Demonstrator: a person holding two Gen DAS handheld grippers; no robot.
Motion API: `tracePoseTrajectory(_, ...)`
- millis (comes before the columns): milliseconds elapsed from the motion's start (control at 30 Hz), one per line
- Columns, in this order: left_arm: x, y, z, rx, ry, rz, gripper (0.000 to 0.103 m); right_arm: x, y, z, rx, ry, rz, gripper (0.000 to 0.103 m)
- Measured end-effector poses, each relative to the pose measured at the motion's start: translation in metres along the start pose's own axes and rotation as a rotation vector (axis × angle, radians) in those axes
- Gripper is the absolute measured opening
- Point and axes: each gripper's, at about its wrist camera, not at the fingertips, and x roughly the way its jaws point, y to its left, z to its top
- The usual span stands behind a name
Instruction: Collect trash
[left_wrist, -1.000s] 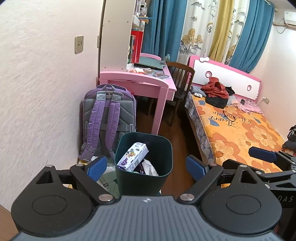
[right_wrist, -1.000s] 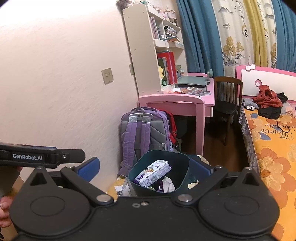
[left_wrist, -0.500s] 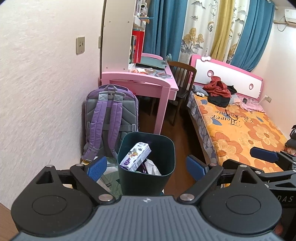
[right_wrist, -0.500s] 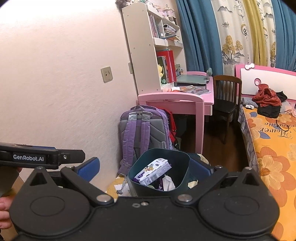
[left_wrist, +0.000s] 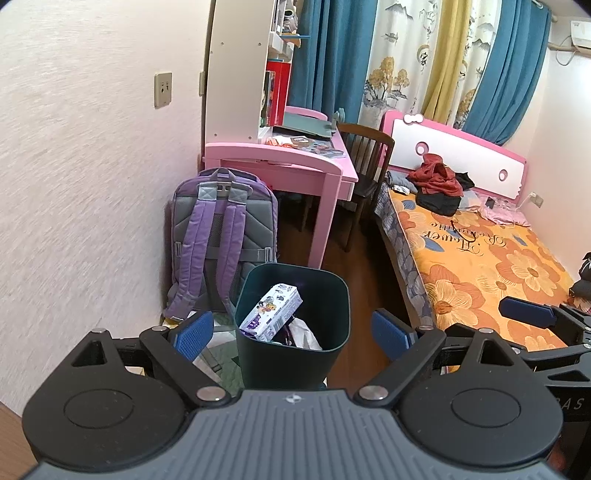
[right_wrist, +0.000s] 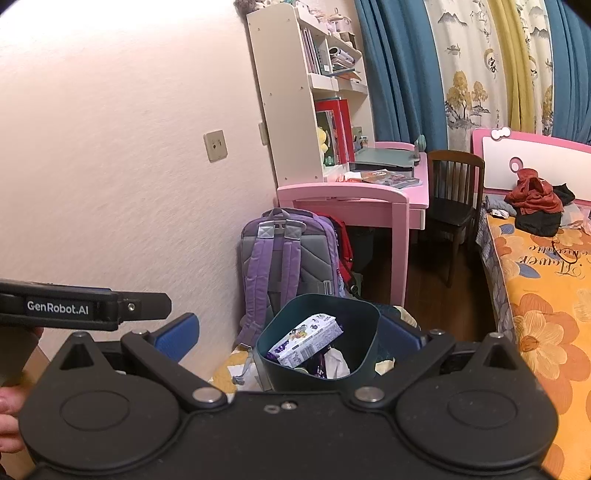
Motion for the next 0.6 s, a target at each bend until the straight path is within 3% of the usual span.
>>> tracePoseTrajectory(600,-0.0002,-0.0013,-0.0011,-0.005,-0.010,0.008,0.093,0.0021,-0.0010,-0.0029,0.005,0.003,0.002,0.103)
